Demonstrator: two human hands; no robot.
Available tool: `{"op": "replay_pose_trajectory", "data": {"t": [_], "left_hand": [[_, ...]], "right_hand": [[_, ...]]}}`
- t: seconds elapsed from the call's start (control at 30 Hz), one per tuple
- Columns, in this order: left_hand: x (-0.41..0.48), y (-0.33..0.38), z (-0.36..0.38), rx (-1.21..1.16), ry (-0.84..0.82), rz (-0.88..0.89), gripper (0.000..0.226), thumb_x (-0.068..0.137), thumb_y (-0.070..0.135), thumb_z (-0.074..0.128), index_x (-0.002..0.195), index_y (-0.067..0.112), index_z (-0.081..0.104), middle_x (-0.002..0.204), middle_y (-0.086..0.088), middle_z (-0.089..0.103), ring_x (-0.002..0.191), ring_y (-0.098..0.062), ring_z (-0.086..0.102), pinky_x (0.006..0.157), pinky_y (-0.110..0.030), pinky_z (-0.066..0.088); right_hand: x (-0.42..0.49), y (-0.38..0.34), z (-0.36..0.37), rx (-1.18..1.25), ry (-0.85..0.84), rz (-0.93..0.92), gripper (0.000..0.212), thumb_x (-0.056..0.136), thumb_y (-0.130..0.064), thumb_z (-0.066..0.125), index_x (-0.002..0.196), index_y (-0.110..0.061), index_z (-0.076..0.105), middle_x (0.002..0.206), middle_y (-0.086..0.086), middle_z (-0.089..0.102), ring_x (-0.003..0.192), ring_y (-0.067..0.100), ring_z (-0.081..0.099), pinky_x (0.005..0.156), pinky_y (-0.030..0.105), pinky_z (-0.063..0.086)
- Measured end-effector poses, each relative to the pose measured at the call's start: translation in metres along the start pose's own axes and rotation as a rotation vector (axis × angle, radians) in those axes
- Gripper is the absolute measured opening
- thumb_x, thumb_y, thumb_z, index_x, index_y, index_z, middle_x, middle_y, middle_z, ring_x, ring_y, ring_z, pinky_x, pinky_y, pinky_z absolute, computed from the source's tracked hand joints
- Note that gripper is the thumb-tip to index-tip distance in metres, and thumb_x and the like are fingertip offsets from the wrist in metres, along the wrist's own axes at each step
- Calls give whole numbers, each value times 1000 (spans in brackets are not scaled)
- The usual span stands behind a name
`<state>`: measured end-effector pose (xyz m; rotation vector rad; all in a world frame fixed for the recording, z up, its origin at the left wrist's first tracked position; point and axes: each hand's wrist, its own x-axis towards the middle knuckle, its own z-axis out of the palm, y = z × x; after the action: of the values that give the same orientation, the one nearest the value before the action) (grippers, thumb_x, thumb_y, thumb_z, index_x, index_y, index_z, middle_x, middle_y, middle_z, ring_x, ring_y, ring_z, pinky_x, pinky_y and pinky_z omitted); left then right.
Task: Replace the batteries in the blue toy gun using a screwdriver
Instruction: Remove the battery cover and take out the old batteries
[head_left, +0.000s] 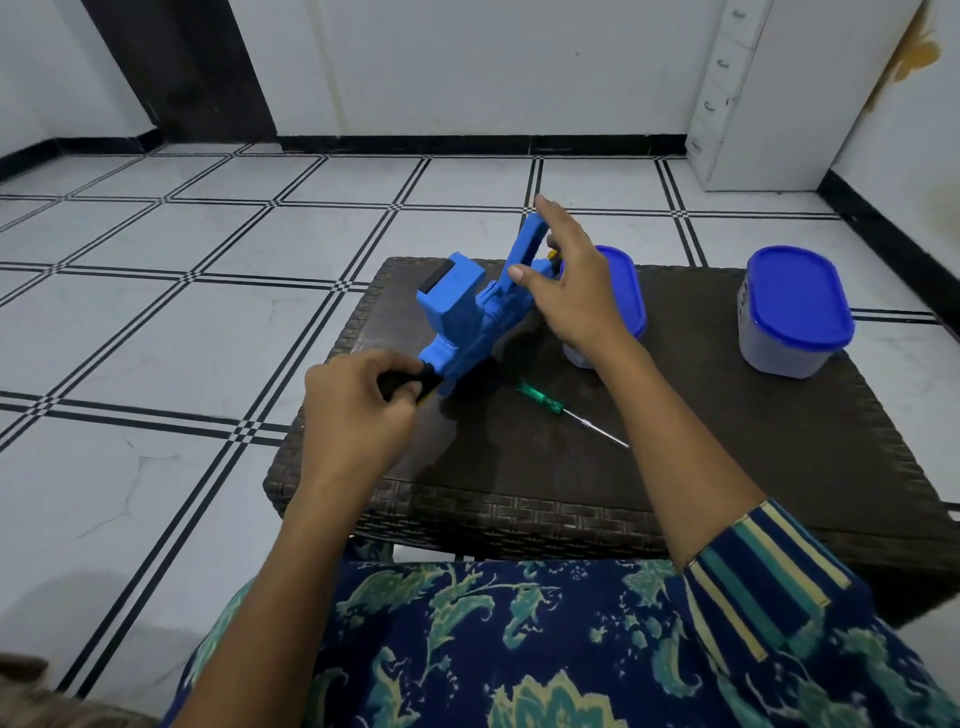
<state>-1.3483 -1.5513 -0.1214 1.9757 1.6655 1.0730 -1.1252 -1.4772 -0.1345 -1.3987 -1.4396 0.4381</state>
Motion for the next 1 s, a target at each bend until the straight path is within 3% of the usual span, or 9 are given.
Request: {"op": "replay_pose_trajectory", "data": {"t": [0.13,0.27,0.33,0.43,0.5,0.57,0.67,0.83,1.0], "left_hand": [[1,3,-7,-45,-42,-65,18,79,6,73,87,21,78,61,14,63,61,-13,63,65,-26,54],[5,-2,-9,-121,-36,-123,25,77,7,75,73,31,74,70,9,69,67,-4,62,58,-9,47],[9,-10,-8,-222,-45,-193,31,75,5,77,65,35,73,70,7,72,72,-9,66,72,-22,55],[12,-19,-7,-407,-91,-316,35,73,-1,78,59,31,76,62,2,72,72,-23,71,83,-41,58],[13,-23,-3,-520,-135,-407,29,74,-6,76,62,20,76,64,-6,73,71,-30,71,85,-47,58],[15,-26,1,-609,-171,-486,18,74,-8,75,72,9,74,70,-15,73,77,-37,71,87,-51,56],[17,-32,5,-659,-193,-550,12,76,-8,73,79,3,72,72,-17,72,78,-37,72,82,-47,58],[16,-38,11,-774,-249,-656,11,80,-10,66,83,0,69,60,-8,71,54,-14,69,50,-24,57],[19,-49,15,-841,-281,-790,13,79,-5,67,87,4,72,77,-12,73,78,-26,68,70,-35,56]], "right_hand": [[-11,-5,6,-6,-92,63,82,92,-18,68,156,-28,17,158,-1,31,145,20,27,116,38,32],[-29,-7,13,-78,-193,86,68,98,-24,59,155,-22,21,154,5,37,140,22,35,105,23,30],[-33,-3,16,-114,-213,102,66,99,-28,57,154,-20,23,154,5,35,134,21,41,112,31,32],[-35,5,19,-149,-261,169,74,97,-36,58,156,-23,17,130,2,44,97,0,46,100,36,39],[-36,7,18,-161,-299,199,75,97,-37,58,156,-23,15,145,3,39,122,13,48,108,40,35],[-38,6,15,-167,-316,227,75,96,-38,58,156,-24,16,161,5,22,146,26,24,117,48,28],[-38,3,14,-195,-355,234,75,96,-38,59,156,-22,18,164,3,15,150,24,15,118,44,23],[-38,6,16,-226,-440,251,79,90,-41,66,155,-23,24,165,2,7,151,22,13,119,43,24],[-35,8,10,-244,-588,285,90,75,-35,81,151,-33,31,165,-6,-3,151,22,5,117,47,24]]}}
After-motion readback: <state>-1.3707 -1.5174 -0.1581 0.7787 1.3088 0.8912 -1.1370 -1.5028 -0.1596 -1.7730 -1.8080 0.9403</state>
